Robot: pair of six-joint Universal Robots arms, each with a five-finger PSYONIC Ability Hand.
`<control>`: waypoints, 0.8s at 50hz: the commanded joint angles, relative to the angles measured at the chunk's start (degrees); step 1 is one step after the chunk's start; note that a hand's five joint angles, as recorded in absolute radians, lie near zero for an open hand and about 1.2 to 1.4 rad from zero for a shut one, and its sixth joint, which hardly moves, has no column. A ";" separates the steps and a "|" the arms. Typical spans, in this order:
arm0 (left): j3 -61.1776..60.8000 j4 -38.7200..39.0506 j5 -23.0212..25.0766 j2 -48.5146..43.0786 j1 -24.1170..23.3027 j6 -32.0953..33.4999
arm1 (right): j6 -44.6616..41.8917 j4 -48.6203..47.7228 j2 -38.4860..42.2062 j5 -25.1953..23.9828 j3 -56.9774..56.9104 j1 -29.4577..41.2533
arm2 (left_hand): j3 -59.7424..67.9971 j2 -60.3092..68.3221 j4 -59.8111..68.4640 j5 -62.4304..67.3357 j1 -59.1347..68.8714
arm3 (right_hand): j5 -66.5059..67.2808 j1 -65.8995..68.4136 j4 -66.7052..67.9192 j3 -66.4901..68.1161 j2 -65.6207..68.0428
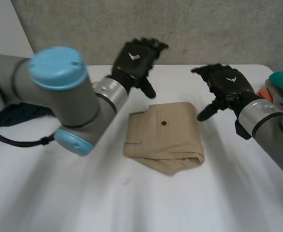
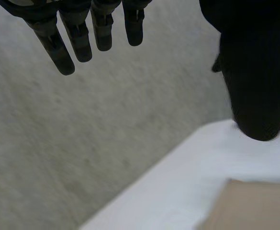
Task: Fold the laundry.
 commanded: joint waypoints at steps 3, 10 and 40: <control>6.09 -11.56 -5.23 -9.97 -1.88 0.19 | -4.96 11.88 12.15 -0.14 -10.95 -0.19 | -2.41 -1.87 -1.94 -2.81 -1.20 | -2.69 -2.77 -1.93 -1.89 -1.91; 8.55 -19.56 -6.11 -14.80 -1.53 0.72 | -5.48 15.58 19.10 0.56 -14.83 0.94 | -2.41 -1.87 -1.94 -2.81 -1.20 | -2.69 -2.77 -1.93 -1.89 -1.91; 10.66 -19.48 5.38 1.62 2.78 1.42 | -19.80 -2.23 2.69 14.10 3.23 11.04 | -2.03 -1.48 -1.56 -2.43 -0.82 | -2.69 -2.77 -1.93 -1.89 -1.91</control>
